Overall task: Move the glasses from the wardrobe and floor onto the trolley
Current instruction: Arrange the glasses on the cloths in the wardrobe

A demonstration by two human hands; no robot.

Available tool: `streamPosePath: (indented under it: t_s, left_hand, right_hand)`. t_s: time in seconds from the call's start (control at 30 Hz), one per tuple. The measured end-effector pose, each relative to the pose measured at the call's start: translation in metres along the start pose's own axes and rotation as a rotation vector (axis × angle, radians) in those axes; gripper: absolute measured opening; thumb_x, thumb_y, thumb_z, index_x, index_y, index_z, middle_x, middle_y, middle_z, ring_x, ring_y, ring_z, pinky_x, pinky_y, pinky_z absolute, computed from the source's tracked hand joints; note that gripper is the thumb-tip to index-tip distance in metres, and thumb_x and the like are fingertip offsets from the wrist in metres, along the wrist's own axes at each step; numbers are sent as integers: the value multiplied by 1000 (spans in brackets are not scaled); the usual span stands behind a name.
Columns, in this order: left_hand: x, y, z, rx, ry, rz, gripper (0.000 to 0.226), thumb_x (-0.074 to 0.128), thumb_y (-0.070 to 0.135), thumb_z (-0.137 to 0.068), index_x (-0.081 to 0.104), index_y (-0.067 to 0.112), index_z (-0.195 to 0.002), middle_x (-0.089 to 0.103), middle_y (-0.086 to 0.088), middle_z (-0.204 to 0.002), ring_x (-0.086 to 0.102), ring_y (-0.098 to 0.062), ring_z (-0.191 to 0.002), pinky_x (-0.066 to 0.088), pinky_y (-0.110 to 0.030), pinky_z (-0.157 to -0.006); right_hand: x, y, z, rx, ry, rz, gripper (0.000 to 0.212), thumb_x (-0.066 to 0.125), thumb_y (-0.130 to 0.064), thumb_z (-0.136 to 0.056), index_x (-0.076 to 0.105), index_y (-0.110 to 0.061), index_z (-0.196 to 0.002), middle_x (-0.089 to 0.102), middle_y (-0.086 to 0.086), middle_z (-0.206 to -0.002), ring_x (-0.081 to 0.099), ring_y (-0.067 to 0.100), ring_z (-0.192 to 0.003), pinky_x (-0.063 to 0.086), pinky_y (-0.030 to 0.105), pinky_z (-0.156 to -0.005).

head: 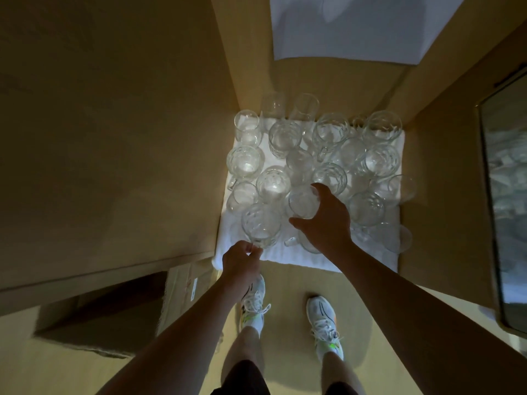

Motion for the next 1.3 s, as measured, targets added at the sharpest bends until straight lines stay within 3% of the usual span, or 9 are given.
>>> streamPosePath:
  t_s: [0.23,0.43,0.7,0.83,0.93,1.03,1.13,1.2,1.3]
  left_hand:
    - [-5,10,26,-9,-9,-42,26,60,27,-98,68,7,-113,70,-6,-113,61,-22,-107,41,-27,-83]
    - [0,5,46,-4,-7,-75,23,62,29,-97,67,9,-107,63,2,-92,54,-14,-85,39,-26,-74]
    - [-25,24,87,-15,49,64,16,68,30,-92,63,18,-82,65,1,-81,64,-20,-83,43,-24,-67]
    - [-50,50,115,-20,68,122,22,65,31,-95,59,21,-76,67,-3,-84,59,-15,-73,37,-18,-53]
    - [-68,72,138,-55,69,354,12,63,14,-95,65,10,-84,66,-21,-98,62,-33,-86,41,-27,-69]
    - [-86,95,162,-48,91,564,13,56,-6,-93,65,2,-96,65,-11,-94,54,-24,-72,46,-35,-71]
    - [-111,117,186,27,105,597,18,58,-2,-95,62,0,-112,66,-3,-101,58,-13,-77,58,-40,-81]
    - [-129,132,198,87,123,598,21,63,3,-95,61,1,-116,65,-8,-112,64,-19,-90,60,-42,-84]
    - [-157,153,216,175,153,639,6,63,5,-95,59,9,-98,65,-12,-109,66,-28,-97,60,-44,-83]
  right_hand:
    - [-29,-6,11,-12,47,-23,83,91,-35,-67,50,-22,-138,65,-4,-128,60,19,-117,34,20,-86]
    - [-39,-3,24,-6,22,-23,85,89,-36,-68,47,-23,-141,63,-1,-132,58,22,-121,38,25,-92]
    - [-81,-27,50,-45,1,-61,89,92,-35,-65,48,-23,-142,60,-2,-135,55,23,-124,44,37,-103]
    - [-112,-51,62,-84,25,-105,90,93,-33,-62,50,-21,-140,62,0,-132,58,23,-121,47,40,-100]
    - [-135,-70,71,-134,50,-125,89,93,-34,-63,50,-22,-140,62,1,-133,58,23,-122,47,36,-98]
    - [-156,-89,82,-188,80,-172,86,94,-31,-63,52,-20,-137,64,2,-130,60,24,-119,44,29,-89]
    - [-180,-111,93,-241,138,-193,82,95,-31,-61,55,-14,-131,68,6,-121,64,27,-110,42,26,-83]
    - [-195,-125,101,-254,191,-195,83,96,-30,-60,57,-11,-131,69,10,-120,65,31,-109,47,30,-85]
    - [-214,-146,109,-263,221,-207,83,94,-32,-60,57,-12,-131,68,8,-123,64,30,-112,51,34,-89]
Point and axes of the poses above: each hand's wrist, its own z-axis away from the middle knuckle, its own x-axis out of the palm, y = z × x, the point moved 3 cm from there along -z, towards the middle knuckle
